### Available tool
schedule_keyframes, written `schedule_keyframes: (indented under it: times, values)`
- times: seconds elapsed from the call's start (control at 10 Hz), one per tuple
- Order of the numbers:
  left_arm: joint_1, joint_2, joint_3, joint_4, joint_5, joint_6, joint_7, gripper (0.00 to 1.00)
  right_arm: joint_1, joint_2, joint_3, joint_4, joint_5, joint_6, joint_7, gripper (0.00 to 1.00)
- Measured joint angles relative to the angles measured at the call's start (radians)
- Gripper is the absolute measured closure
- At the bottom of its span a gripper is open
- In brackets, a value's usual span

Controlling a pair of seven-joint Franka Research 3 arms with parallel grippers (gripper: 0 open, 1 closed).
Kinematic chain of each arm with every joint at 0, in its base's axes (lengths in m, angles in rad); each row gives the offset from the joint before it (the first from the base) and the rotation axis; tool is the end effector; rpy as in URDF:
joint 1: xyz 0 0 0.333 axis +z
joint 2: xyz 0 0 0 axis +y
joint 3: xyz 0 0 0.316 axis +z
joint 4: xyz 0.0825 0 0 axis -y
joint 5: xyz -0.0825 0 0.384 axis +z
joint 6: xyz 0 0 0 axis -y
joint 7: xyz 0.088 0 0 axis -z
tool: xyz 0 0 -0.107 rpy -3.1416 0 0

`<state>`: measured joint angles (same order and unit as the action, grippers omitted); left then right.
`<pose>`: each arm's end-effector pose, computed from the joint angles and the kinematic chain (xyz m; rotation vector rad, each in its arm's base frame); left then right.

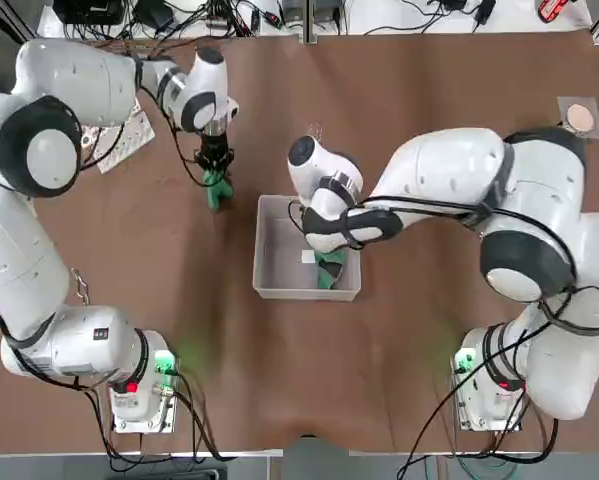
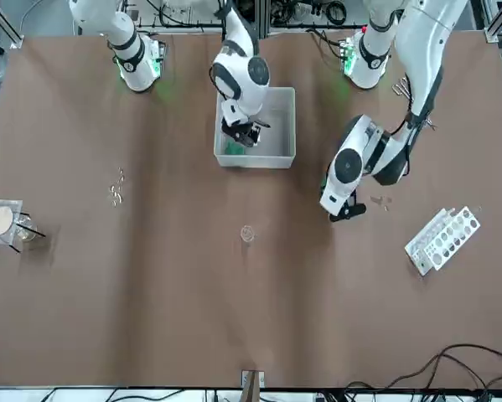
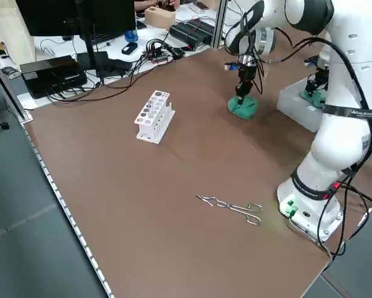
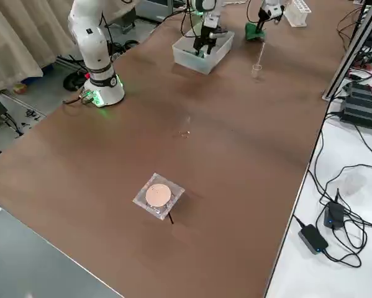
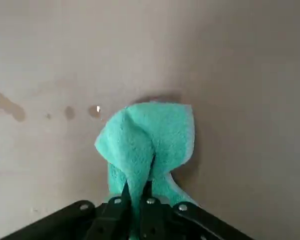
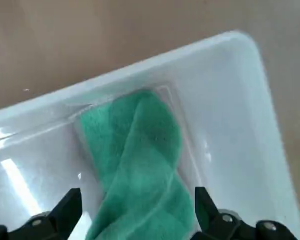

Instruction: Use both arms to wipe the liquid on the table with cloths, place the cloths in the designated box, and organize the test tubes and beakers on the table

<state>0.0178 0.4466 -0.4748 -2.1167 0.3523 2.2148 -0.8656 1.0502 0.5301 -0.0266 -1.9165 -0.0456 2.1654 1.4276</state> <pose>0.4915 -0.2339 0.2006 -2.9144 -0.2435 0.2774 0.3109 0.5075 0.1948 2.8108 -0.5280 -0.0722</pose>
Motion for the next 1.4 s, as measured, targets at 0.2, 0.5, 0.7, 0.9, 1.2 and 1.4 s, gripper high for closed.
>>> schedule_keyframes:
  times: [0.2,0.5,0.7,0.9,1.2,1.4]
  values:
    - [-0.007,0.0,0.053,-0.051,0.0,0.065,-0.001,0.93,0.0,0.052,0.0,0.01,0.0,0.025,0.0,0.04]
    - [-0.007,-0.011,0.176,-0.061,0.0,0.067,0.064,0.93,-0.001,0.055,0.0,0.025,0.0,0.019,0.0,0.53]
    - [-0.005,-0.024,0.284,-0.076,-0.001,0.066,0.108,0.93,-0.008,0.052,-0.001,0.032,0.0,-0.006,0.0,0.81]
    - [-0.004,-0.059,0.368,-0.136,0.0,0.067,0.122,0.93,-0.015,0.051,-0.004,0.046,0.0,-0.011,0.0,0.91]
    - [-0.002,-0.154,0.424,-0.309,0.011,0.068,0.126,0.93,-0.054,0.006,-0.011,0.195,-0.001,-0.299,-0.114,0.91]
    - [-0.003,-0.229,0.425,-0.446,0.012,0.104,0.123,0.93,-0.148,-0.085,-0.018,0.318,-0.004,-0.529,-0.298,0.91]
